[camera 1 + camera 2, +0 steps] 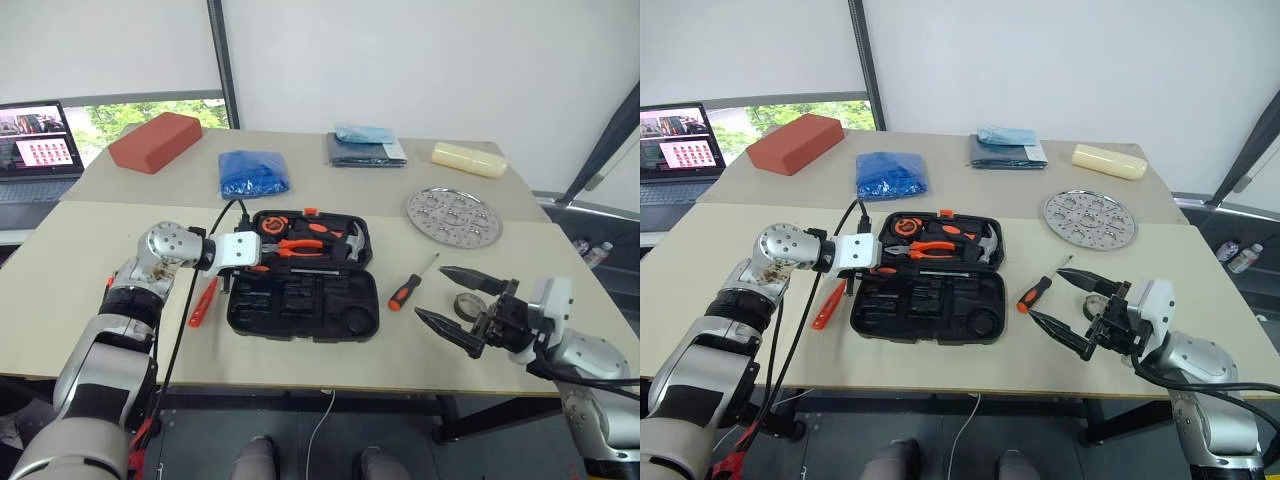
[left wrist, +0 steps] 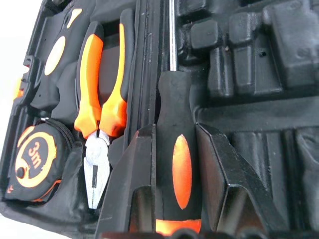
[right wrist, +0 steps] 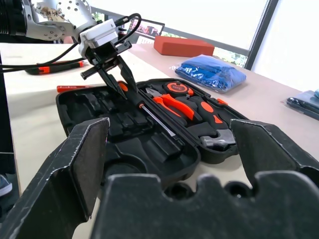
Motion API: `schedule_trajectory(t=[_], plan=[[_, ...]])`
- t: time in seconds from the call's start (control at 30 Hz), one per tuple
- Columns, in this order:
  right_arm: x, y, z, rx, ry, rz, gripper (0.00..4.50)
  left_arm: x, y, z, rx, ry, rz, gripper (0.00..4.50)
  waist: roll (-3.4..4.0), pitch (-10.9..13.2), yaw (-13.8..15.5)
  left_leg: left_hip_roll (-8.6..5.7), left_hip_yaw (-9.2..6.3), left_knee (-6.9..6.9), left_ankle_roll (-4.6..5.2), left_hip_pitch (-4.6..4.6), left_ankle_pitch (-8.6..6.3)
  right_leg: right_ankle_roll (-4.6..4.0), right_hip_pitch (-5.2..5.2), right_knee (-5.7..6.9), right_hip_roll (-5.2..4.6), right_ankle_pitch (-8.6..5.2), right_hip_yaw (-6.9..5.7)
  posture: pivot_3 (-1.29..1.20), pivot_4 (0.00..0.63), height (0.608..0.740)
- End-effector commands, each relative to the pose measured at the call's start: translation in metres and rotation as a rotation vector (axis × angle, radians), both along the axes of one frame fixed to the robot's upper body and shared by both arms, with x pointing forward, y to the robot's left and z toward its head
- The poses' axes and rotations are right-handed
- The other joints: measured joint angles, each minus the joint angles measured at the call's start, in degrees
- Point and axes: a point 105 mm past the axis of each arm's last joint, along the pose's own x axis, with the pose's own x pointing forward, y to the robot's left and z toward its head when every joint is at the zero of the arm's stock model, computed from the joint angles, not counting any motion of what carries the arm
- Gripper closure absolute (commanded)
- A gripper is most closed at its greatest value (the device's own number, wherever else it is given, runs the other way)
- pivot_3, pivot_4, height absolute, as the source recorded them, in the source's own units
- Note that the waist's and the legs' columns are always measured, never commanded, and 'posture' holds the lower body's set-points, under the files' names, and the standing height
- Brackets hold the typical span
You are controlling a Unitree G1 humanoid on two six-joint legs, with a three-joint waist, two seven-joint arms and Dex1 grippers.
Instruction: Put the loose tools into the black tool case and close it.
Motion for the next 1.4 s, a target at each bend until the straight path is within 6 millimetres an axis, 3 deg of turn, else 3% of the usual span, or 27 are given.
schedule_trajectory(t=[0.03,0.27,0.33,0.47,0.6,0.73,0.9,1.23,1.4], plan=[[-0.002,-0.002,0.014,-0.003,-0.077,-0.020,0.00,0.001,-0.008,0.005,-0.003,-0.037,-0.041,3.77,0.00,0.00,0.02,0.00,0.00,0.01,0.00,-0.01,0.00,0.02,0.00,0.00,0.00,0.01,0.00,0.00,0.150,0.740],[-0.002,-0.003,0.012,-0.003,-0.073,-0.026,0.00,0.003,-0.009,0.002,-0.004,-0.036,-0.025,3.77,0.00,0.00,-0.01,0.00,-0.03,0.01,0.01,-0.02,0.00,0.01,0.00,0.00,0.01,0.02,0.00,0.00,0.150,0.740],[-0.002,-0.002,0.011,-0.002,-0.068,-0.022,0.00,0.005,-0.014,0.007,-0.046,-0.040,-0.023,2.79,0.00,0.00,-0.02,0.00,-0.03,0.01,0.01,-0.02,0.01,0.01,0.00,0.00,0.01,0.02,0.00,0.00,0.150,0.740],[-0.003,-0.001,0.010,-0.001,-0.058,-0.015,0.00,0.004,-0.015,0.023,-0.140,-0.069,-0.047,1.44,0.00,0.00,0.00,-0.01,-0.03,0.04,0.01,-0.03,0.01,0.01,0.00,0.01,0.01,0.02,0.00,0.00,0.150,0.740],[-0.004,-0.002,0.009,0.002,-0.046,-0.019,0.00,0.005,-0.017,0.051,-0.420,-0.039,-0.012,1.44,0.00,0.00,0.01,-0.01,-0.05,0.03,0.01,-0.03,0.01,0.01,0.00,0.02,0.01,0.02,0.00,0.00,0.150,0.740],[-0.002,-0.001,0.010,0.044,-0.041,-0.037,0.00,0.006,-0.021,0.048,-0.558,0.040,0.047,2.49,0.01,0.00,-0.03,-0.02,-0.07,0.06,0.02,-0.03,0.01,0.02,0.03,0.03,0.01,0.02,-0.01,0.00,0.150,0.740],[-0.001,0.000,0.011,0.050,-0.044,-0.041,0.00,-0.002,-0.034,0.019,-0.542,0.141,0.089,4.37,0.02,-0.01,-0.05,-0.03,-0.09,0.06,0.03,0.00,0.02,0.02,0.06,0.06,0.01,0.03,0.00,0.00,0.150,0.740],[-0.003,-0.001,0.007,0.038,-0.031,-0.048,0.00,-0.003,-0.040,-0.032,-0.377,0.290,0.258,4.46,0.03,-0.02,0.05,-0.06,-0.14,0.13,0.03,0.00,0.02,0.03,0.09,0.05,0.02,0.03,0.00,0.00,0.150,0.740],[-0.004,0.001,0.006,0.042,-0.026,-0.054,0.00,-0.009,-0.052,-0.036,-0.395,0.347,0.262,4.46,0.09,-0.05,-0.02,-0.06,-0.15,0.13,0.03,0.08,0.02,0.03,0.17,0.06,0.01,0.02,0.00,0.00,0.150,0.740]])
